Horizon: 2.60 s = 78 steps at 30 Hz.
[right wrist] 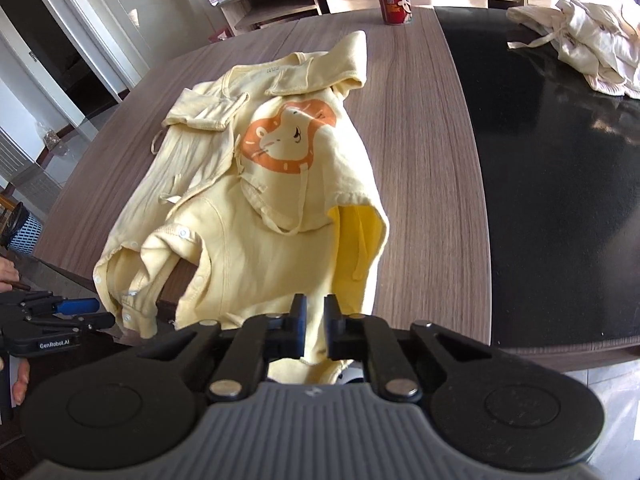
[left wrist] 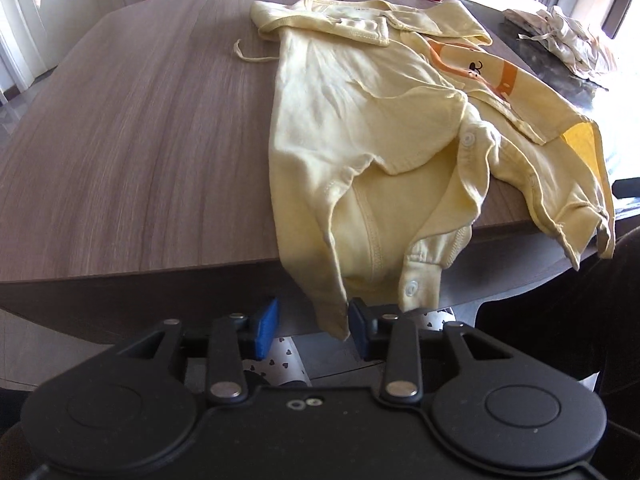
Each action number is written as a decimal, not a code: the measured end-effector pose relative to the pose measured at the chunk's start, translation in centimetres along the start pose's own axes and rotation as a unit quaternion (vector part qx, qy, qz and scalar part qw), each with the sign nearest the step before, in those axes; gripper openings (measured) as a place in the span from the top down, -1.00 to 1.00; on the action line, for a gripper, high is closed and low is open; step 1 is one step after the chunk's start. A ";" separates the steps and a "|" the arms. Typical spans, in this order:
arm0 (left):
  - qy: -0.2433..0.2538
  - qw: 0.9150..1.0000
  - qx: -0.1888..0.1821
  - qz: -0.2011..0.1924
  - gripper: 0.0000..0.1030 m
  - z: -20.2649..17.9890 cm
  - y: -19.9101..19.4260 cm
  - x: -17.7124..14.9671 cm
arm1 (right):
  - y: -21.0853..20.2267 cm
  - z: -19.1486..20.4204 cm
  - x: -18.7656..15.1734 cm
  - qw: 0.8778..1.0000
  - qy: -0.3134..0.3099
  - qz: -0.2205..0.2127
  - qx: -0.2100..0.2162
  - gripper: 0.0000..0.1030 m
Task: Fold clothes
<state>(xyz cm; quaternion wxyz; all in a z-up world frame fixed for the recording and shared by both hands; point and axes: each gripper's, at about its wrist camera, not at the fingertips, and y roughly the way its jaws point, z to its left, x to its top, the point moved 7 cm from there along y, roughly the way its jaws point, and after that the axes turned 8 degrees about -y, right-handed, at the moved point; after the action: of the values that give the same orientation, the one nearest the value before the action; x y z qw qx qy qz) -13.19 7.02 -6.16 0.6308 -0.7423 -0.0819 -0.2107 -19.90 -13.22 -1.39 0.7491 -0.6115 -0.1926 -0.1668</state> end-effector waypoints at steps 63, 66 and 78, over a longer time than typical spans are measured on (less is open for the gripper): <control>0.088 0.993 0.002 -0.083 0.43 -2.3 -4.3 1.0 | 0.7 10.4 1.9 0.942 -0.333 -0.030 0.035 0.03; 0.071 0.995 0.008 -0.062 0.42 -1.4 -3.5 0.2 | 2.0 11.5 1.4 0.940 -0.338 -0.021 0.033 0.03; 0.032 0.999 -0.007 -0.017 0.43 0.0 0.0 0.1 | 5.2 10.7 3.1 0.938 -0.347 -0.019 -0.012 0.73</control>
<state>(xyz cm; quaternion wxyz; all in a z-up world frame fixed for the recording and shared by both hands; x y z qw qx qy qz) -13.08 7.03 -6.09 0.6246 -0.7379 -0.0728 -0.2451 -15.58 -1.71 -2.33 0.6246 -0.6368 -0.4503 0.0393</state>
